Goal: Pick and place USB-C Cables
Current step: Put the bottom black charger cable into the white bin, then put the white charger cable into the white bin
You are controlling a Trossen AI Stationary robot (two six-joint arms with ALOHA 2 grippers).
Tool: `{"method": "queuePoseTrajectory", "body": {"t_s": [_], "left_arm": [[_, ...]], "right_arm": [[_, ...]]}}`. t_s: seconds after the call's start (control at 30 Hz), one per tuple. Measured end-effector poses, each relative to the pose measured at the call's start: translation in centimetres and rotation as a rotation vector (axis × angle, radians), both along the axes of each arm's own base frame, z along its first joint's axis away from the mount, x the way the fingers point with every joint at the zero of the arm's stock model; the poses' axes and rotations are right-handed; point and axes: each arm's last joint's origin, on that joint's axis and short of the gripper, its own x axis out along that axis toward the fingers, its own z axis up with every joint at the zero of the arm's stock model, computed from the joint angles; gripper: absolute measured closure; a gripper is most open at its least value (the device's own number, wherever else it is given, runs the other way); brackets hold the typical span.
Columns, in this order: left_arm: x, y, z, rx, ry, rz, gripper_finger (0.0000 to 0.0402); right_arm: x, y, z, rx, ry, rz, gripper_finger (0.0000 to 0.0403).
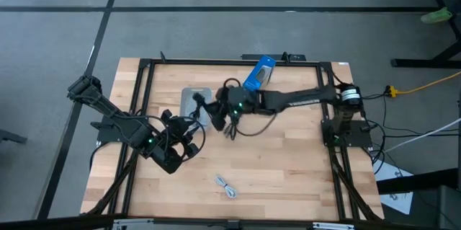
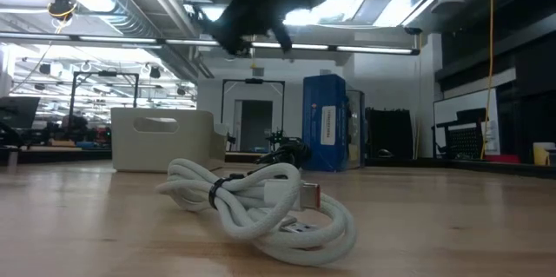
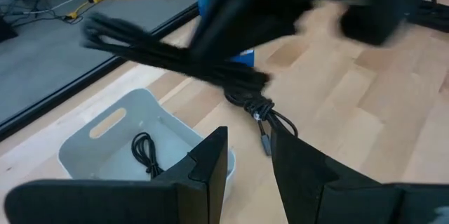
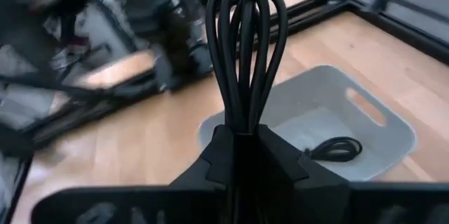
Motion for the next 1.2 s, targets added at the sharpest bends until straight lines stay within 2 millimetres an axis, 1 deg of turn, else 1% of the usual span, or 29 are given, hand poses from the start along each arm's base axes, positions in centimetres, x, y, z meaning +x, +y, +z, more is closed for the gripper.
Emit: {"method": "queuePoseTrajectory", "body": {"t_s": [0.07, 0.17, 0.27, 0.4, 0.47, 0.63, 0.7, 0.77, 0.9, 1.0, 1.1, 1.2], "left_arm": [[0.0, 0.0, 0.0, 0.000, 0.000, 0.000, 0.0298], [0.0, 0.0, 0.0, 0.001, 0.000, 0.000, 0.0298], [0.0, 0.0, 0.0, 0.000, 0.000, 0.000, 0.0298], [0.0, 0.0, 0.0, 0.001, 0.000, 0.000, 0.0298], [0.0, 0.0, 0.0, 0.000, 0.000, 0.000, 0.0298], [0.0, 0.0, 0.0, 0.000, -0.001, 0.001, 0.0298], [0.0, 0.0, 0.0, -0.002, -0.002, 0.001, 0.0298], [0.0, 0.0, 0.0, -0.003, -0.001, 0.001, 0.0298], [0.0, 0.0, 0.0, -0.006, -0.003, 0.002, 0.0298], [0.0, 0.0, 0.0, -0.007, -0.003, 0.002, 0.0298], [0.0, 0.0, 0.0, -0.008, -0.002, 0.001, 0.0298], [0.0, 0.0, 0.0, -0.021, 0.007, -0.007, 0.0298]], "right_arm": [[0.7, -1.3, -1.1, 0.039, -0.016, -0.040, 0.0360], [1.9, -2.5, -2.8, 0.115, -0.076, -0.028, 0.0360], [2.9, -2.8, -3.6, 0.154, -0.162, 0.005, 0.0360], [3.4, -2.9, -4.9, 0.160, -0.165, 0.004, 0.0360], [3.5, -3.0, -5.2, 0.176, -0.170, -0.007, 0.0359], [3.9, -3.2, -5.7, 0.222, -0.211, -0.023, 0.0301], [3.8, -3.6, -5.7, 0.221, -0.211, -0.031, 0.0283], [3.8, -3.8, -5.5, 0.219, -0.221, -0.036, 0.0273], [3.8, -3.9, -5.4, 0.221, -0.232, -0.021, 0.0268], [3.9, -3.9, -5.1, 0.253, -0.261, 0.009, 0.0267], [3.9, -3.6, -4.2, 0.286, -0.320, 0.145, 0.0266], [3.4, -2.9, -3.0, 0.336, -0.299, 0.336, 0.0266]]}}
